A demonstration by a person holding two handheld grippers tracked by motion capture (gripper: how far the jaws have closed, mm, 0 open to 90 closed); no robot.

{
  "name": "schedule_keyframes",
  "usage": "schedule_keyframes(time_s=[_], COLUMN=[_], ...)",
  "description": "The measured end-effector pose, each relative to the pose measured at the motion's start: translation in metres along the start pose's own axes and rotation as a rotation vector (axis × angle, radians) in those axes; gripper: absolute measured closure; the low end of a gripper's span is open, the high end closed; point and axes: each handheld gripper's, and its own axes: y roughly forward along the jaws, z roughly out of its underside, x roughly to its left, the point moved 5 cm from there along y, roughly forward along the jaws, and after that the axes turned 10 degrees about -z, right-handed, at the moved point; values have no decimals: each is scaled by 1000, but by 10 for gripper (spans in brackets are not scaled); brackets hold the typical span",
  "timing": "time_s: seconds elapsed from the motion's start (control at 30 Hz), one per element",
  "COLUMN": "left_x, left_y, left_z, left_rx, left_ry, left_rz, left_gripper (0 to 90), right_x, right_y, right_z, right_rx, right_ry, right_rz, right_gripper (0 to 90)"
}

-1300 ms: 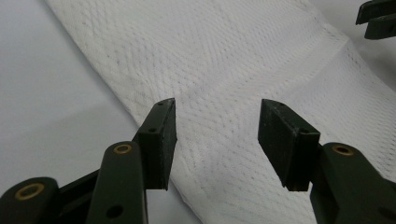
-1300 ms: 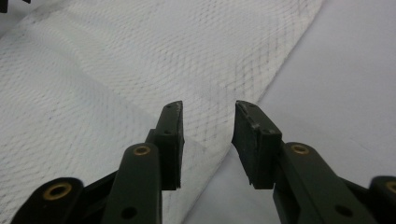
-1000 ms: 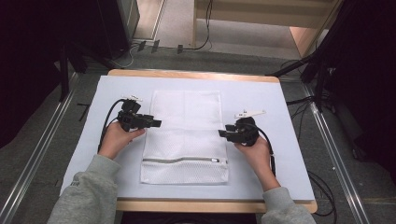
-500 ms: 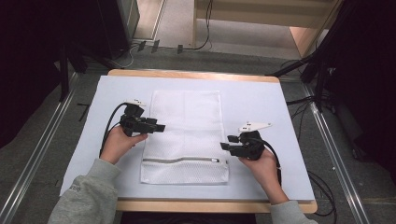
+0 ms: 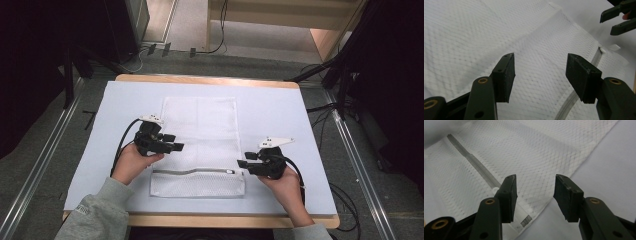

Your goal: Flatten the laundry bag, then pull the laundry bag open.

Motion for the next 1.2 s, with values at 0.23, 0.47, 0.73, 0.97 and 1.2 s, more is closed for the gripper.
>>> schedule_keyframes(time_s=[0.23,0.47,0.73,0.97,1.2], left_x=[-15,-20,-35,-46,-56], left_y=[-1,2,6,10,16], left_z=[5,7,4,2,-1], left_rx=[-2,11,11,13,14], left_ry=[25,41,77,102,124], left_rz=[24,35,56,71,83], left_gripper=[420,421,420,421,423], right_x=[6,2,3,5,8], right_y=[-2,-3,-1,3,7], right_z=[6,8,8,9,13], right_rx=[11,13,9,21,58], right_ry=[-5,-5,-1,3,18], right_rz=[-9,-4,-12,-23,-58], right_gripper=[554,565,580,632,863])
